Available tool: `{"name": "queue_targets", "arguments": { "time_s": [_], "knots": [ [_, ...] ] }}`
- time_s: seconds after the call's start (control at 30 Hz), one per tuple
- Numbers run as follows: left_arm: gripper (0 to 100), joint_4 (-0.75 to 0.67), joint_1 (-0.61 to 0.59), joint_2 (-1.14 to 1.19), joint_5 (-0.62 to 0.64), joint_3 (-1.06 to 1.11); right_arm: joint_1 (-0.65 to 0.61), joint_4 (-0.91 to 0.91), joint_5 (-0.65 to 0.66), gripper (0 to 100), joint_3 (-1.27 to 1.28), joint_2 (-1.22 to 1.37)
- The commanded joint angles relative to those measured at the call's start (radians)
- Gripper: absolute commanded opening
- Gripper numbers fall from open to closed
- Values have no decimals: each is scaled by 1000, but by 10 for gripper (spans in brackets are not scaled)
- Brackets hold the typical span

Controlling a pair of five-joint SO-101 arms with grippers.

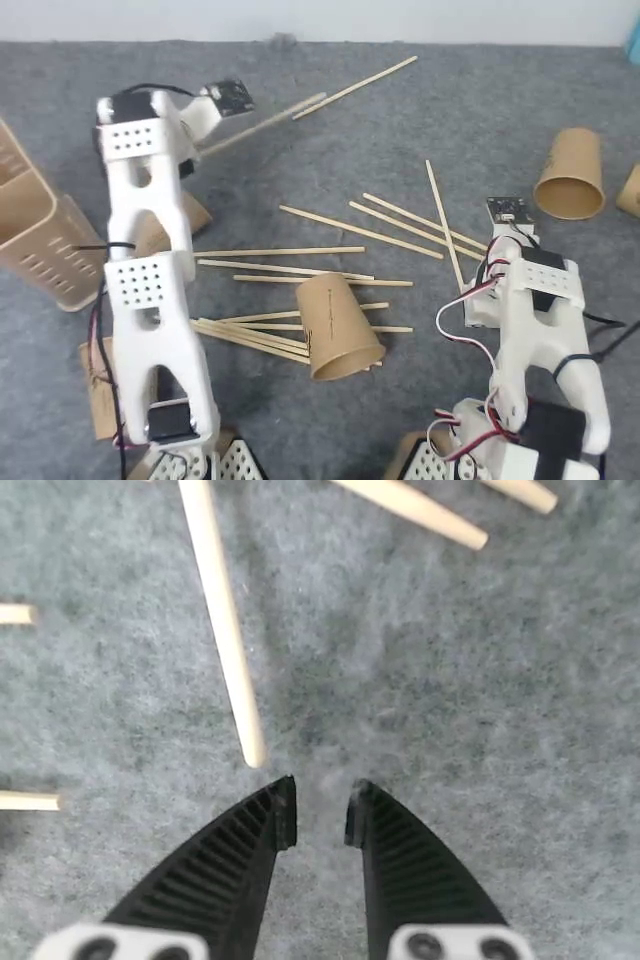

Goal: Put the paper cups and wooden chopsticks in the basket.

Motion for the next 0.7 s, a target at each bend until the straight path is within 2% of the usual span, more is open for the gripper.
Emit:
{"name": "queue_targets", "arguments": {
  "time_s": [0.0,0.17,0.27,0.53,0.67],
  "knots": [
    [13,5,-11,-132,-18,-18,-1,8,12,87,-8,-50],
    [13,-178,-58,-78,57,-24,-1,8,14,87,-8,-50],
    [13,-247,-78,-63,61,-25,-1,8,14,87,-8,-50],
    [13,-278,-60,-54,-155,-24,-1,8,14,87,-8,-50],
    [13,-316,-20,-38,-170,-22,-1,8,14,87,-8,-50]
  ]
}}
